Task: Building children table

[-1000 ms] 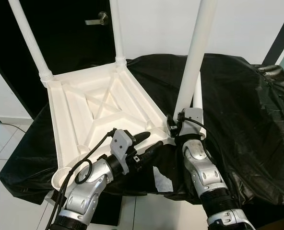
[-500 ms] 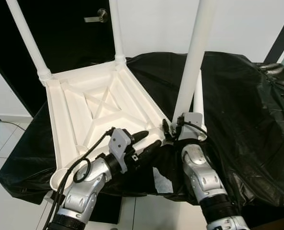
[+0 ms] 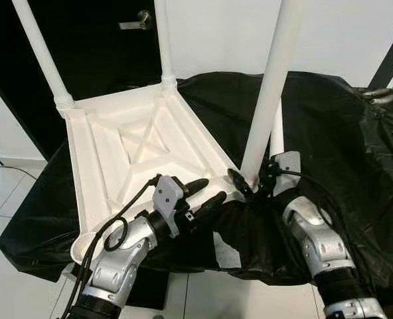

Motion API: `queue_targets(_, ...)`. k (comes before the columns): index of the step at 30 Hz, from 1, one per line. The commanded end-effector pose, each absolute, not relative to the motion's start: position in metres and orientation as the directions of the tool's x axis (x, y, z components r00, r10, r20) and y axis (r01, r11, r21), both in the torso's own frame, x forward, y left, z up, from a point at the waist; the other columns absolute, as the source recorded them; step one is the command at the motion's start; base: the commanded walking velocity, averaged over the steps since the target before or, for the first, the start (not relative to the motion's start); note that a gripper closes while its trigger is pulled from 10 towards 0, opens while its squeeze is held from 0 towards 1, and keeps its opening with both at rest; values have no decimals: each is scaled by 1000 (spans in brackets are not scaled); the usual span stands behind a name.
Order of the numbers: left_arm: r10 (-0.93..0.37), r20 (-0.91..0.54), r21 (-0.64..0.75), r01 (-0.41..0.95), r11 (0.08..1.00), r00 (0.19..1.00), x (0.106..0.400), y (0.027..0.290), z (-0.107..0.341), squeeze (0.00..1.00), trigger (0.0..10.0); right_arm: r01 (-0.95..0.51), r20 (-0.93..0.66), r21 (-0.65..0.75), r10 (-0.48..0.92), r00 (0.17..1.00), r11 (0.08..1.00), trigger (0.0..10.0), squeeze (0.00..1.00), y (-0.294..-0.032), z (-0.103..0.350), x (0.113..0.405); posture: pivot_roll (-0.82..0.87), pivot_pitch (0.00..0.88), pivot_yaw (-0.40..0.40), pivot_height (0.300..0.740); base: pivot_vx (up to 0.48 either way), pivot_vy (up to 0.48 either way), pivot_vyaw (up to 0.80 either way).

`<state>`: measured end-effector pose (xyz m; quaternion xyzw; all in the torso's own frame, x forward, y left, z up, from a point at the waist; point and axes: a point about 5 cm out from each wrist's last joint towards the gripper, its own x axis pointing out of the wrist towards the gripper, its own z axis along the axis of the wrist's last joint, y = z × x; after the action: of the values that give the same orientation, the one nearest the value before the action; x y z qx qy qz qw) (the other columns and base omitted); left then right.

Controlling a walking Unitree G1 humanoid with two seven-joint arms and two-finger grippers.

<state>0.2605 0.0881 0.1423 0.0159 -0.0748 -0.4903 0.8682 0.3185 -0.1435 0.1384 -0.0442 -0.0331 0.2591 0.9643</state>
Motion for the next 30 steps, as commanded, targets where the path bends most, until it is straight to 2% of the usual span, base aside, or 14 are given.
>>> queue_targets(1, -866, 111, 117, 859, 499, 488, 260, 89, 143, 0, 10000, -517, 19, -135, 524, 852, 845, 10000, 0, -144, 135, 321, 6, 0, -7, 740, 0, 0, 0)
queue_targets(3, -867, 109, 125, 858, 498, 487, 262, 88, 143, 0, 10000, -564, -31, -187, 569, 822, 804, 10000, 0, -144, 133, 329, 8, 0, -5, 740, 0, 0, 0)
queue_targets(8, -867, 109, 130, 858, 497, 486, 263, 88, 144, 0, 10000, -621, -66, -210, 623, 779, 755, 10000, 0, -140, 132, 333, 10, 0, -5, 740, 0, 0, 0)
queue_targets(9, -867, 109, 131, 858, 497, 486, 262, 88, 144, 0, 10000, -651, -76, -209, 652, 755, 730, 8196, 0, -137, 132, 334, 13, 0, -7, 740, 0, 0, 0)
queue_targets(10, -867, 109, 131, 858, 497, 486, 262, 88, 144, 0, 10000, -651, -76, -209, 652, 755, 730, 8196, 0, -137, 132, 334, 13, 0, -7, 740, 0, 0, 0)
queue_targets(12, -866, 110, 134, 856, 499, 488, 262, 88, 144, 0, 10000, -687, -99, -226, 686, 721, 690, 0, 0, -135, 130, 335, 25, 0, -19, 740, 0, 0, 0)
queue_targets(16, -858, 113, 137, 848, 512, 501, 262, 89, 144, 0, 10000, -709, -118, -217, 703, 701, 671, 0, 0, -137, 127, 335, 31, 0, -27, 740, 0, 0, 0)
queue_targets(22, -856, 114, 131, 847, 516, 504, 260, 89, 143, 0, 10000, -692, -127, -205, 682, 720, 692, 0, 0, -144, 121, 334, 26, 0, -27, 740, 0, 0, 0)
queue_targets(27, -858, 113, 127, 849, 513, 501, 259, 89, 142, 0, 10000, -647, -106, -162, 639, 762, 745, 0, 0, -144, 117, 330, 21, 0, -27, 740, 0, 0, 0)
queue_targets(30, -859, 117, 123, 851, 511, 499, 259, 88, 143, 0, 10000, -562, -92, -125, 555, 827, 817, 0, 0, -140, 112, 328, 14, 0, -24, 740, 0, 0, 0)
